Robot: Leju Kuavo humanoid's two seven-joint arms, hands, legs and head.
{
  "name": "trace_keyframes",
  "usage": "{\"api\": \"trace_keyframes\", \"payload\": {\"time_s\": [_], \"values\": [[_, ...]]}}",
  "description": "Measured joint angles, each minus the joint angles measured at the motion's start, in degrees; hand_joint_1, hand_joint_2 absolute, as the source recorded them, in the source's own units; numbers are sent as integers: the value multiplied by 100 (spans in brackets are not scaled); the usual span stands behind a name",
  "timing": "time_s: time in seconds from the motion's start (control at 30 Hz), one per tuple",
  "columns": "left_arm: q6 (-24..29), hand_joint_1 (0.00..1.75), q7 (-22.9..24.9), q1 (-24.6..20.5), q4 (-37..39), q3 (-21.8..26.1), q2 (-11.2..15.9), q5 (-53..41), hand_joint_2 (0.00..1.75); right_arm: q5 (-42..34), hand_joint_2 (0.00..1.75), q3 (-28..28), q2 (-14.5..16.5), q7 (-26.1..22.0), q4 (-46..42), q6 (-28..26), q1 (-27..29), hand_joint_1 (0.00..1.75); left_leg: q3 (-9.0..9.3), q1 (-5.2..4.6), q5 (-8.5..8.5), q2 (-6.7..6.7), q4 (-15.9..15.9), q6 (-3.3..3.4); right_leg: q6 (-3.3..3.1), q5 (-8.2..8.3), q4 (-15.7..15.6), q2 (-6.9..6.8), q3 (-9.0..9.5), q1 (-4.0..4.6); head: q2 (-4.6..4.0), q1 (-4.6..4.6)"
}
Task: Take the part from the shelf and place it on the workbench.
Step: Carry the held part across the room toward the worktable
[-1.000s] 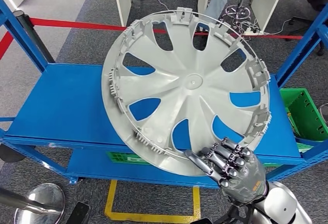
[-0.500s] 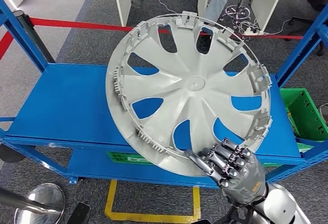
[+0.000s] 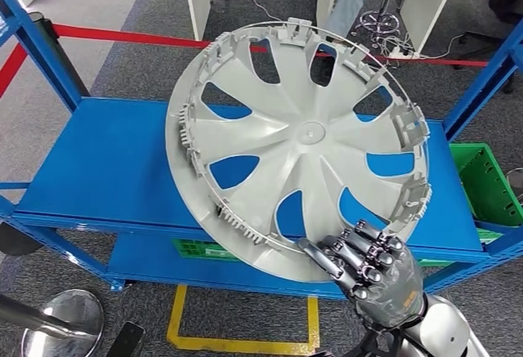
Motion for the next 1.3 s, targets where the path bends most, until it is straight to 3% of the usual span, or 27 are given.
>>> {"api": "trace_keyframes", "payload": {"time_s": [0.03, 0.07, 0.1, 0.17, 0.23, 0.3, 0.37, 0.43, 0.5, 0.57, 0.6, 0.63, 0.7, 0.77, 0.8, 0.87, 0.93, 1.03, 1.07, 1.1, 1.13, 1.2, 1.27, 1.3], "values": [[0, 0, 4, 4, 0, -2, -1, -3, 0, -2, 175, -2, 2, 0, 0, 0, 6, 175, -8, 2, 3, 0, 6, 0, 14, -117, 353, -2, -148, -8, 0, -1], [0, 0, 6, 6, 0, -4, -1, -5, 0, -3, 175, -3, 4, 0, 0, 0, 10, 175, -12, 6, 4, 0, 13, -1, 27, -124, 543, -5, -226, -15, 0, -2], [0, 0, 11, 6, 0, -7, -2, -7, 0, -5, 175, -4, 5, 2, 0, 0, 12, 175, -14, 13, 4, -4, 24, -5, 38, -13, 506, -8, -203, -22, 0, 1], [0, 0, 34, 6, 0, -12, -2, -10, 0, -9, 175, -7, 5, 15, 0, 0, 12, 175, -16, 31, -13, -12, 57, -38, 55, 394, -142, -7, 102, -43, 0, 2], [0, 0, 71, 3, -2, -16, 2, -12, 0, -20, 175, -8, 11, 44, -1, -1, 11, 175, -58, 27, -27, -24, 106, -108, 39, 625, -752, 27, 417, -43, 1, 3], [1, 0, 92, 1, -4, -21, 7, -13, 0, -31, 175, -10, 19, 77, -1, -2, 10, 175, -119, 12, -4, -34, 149, -181, -4, 628, -897, 51, 487, -28, 2, -3], [2, 0, 101, 6, -5, -28, 14, -14, 0, -34, 175, -12, 21, 111, 0, -2, 12, 175, -180, 13, -19, -26, 197, -244, -68, 633, -923, 33, 433, -38, 2, -12], [1, 0, 109, 6, -6, -35, 25, -13, 0, -35, 175, -13, 22, 145, 0, -2, 18, 175, -309, 24, -280, 11, 475, -313, -154, 668, -941, 1, 371, -53, 2, -29], [-1, 0, 119, 2, -7, -42, 33, -11, 0, -38, 175, -13, 23, 178, 0, -2, 19, 175, -557, 39, -739, 44, 1164, -366, -229, 717, -943, -42, 294, -40, 2, -43], [-5, 0, 128, 3, -7, -51, 36, -10, 0, -40, 175, -13, 23, 199, 0, -2, 19, 175, -722, 49, -986, 50, 1748, -379, -269, 773, -940, -84, 216, -15, 2, -43], [-8, 0, 131, 4, -7, -56, 36, -9, 0, -40, 175, -13, 23, 201, 0, -2, 20, 175, -686, 51, -949, 50, 1790, -371, -277, 803, -939, -100, 178, -2, 2, -43], [-10, 0, 132, 4, -7, -61, 37, -9, 0, -39, 175, -13, 23, 202, 0, -2, 20, 175, -550, 51, -815, 50, 1622, -354, -279, 834, -938, -112, 142, 11, 2, -42], [-11, 0, 134, -2, -8, -68, 42, -9, 0, -38, 175, -13, 24, 200, 0, -2, 18, 175, -72, 37, -492, 54, 871, -289, -265, 894, -935, -128, 86, 36, 2, -42], [-12, 0, 138, -12, -13, -72, 48, -9, 0, -37, 175, -13, 28, 197, 0, -2, 12, 175, 304, 11, -358, 58, 214, -231, -222, 965, -934, -145, 47, 56, 2, -38], [-14, 0, 141, -17, -15, -73, 51, -7, 0, -33, 175, -13, 32, 197, 0, -2, 9, 175, 364, -4, -357, 60, 76, -214, -190, 1008, -939, -155, 27, 60, 2, -36], [-19, 0, 150, -9, -20, -74, 55, -1, 0, -26, 175, -14, 35, 197, 0, -2, 9, 175, 314, 0, -297, 69, 10, -180, -118, 1070, -942, -156, -27, 52, 1, -37], [-25, 0, 163, 4, -22, -79, 53, 10, 0, -37, 175, -21, 36, 201, 1, -2, 15, 175, 219, 22, -178, 92, -31, -113, -60, 838, -763, -115, -155, 46, 1, -27], [-28, 0, 183, 7, -24, -81, 51, 35, 0, -75, 175, -25, 36, 221, 3, -3, 18, 175, 26, 19, -11, 105, -38, -54, -14, 100, 194, -70, -426, 33, 1, -11], [-28, 0, 188, 8, -24, -81, 51, 41, 0, -80, 175, -24, 36, 230, 8, -3, 18, 175, -44, 13, 40, 105, -30, -54, -6, 2, 482, -69, -456, 32, 0, -13], [-28, 0, 190, 9, -24, -81, 51, 45, 0, -82, 175, -24, 36, 239, 14, -3, 18, 175, -115, 9, 89, 105, -19, -56, -3, 36, 605, -68, -411, 33, 0, -13], [-28, 0, 193, 10, -24, -81, 51, 49, 0, -82, 175, -23, 36, 253, 20, -2, 17, 175, -185, 8, 133, 105, -3, -63, -6, 169, 534, -68, -274, 33, 0, -11], [-28, 0, 195, 14, -26, -82, 51, 62, 0, -78, 175, -19, 36, 290, 27, -2, 10, 175, -305, 5, 207, 98, 40, -90, -29, 444, -132, -61, 248, 34, 1, -10], [-28, 0, 193, 21, -42, -83, 55, 81, 0, -58, 175, -7, 36, 318, 28, -3, -8, 175, -391, -12, 282, 90, 93, -138, -55, 454, -893, -40, 755, 40, 2, -15], [-30, 0, 191, 27, -53, -84, 61, 92, 0, -47, 175, 1, 36, 325, 30, -3, -17, 175, -426, -17, 331, 89, 108, -167, -63, 406, -1093, -29, 867, 49, 2, -14]]}}
